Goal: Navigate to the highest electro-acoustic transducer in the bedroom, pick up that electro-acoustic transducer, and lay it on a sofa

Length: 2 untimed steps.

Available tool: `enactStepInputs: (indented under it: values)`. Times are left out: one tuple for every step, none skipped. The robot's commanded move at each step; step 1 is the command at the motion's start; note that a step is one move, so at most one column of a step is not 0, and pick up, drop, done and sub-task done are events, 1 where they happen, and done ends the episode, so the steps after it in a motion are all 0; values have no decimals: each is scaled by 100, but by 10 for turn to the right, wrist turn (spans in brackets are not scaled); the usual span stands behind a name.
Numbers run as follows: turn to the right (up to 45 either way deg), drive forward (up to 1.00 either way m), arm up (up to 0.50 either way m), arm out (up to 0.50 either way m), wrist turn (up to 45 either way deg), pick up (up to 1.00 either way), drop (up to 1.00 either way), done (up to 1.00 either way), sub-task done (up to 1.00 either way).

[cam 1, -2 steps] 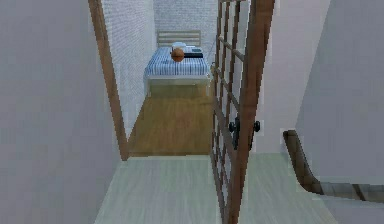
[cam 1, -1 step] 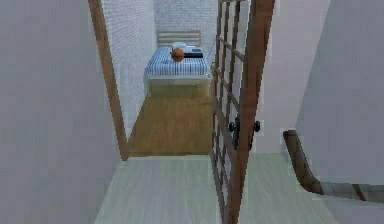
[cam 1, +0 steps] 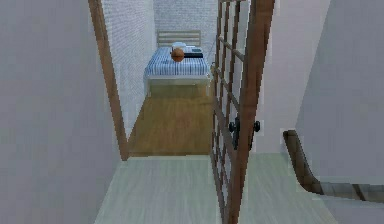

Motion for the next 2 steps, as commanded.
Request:
enactStepInputs:
  values:
    - [0,0,0,0,0,100,0,0,0]
    - [0,0,8,0,0,0,0,0,0]
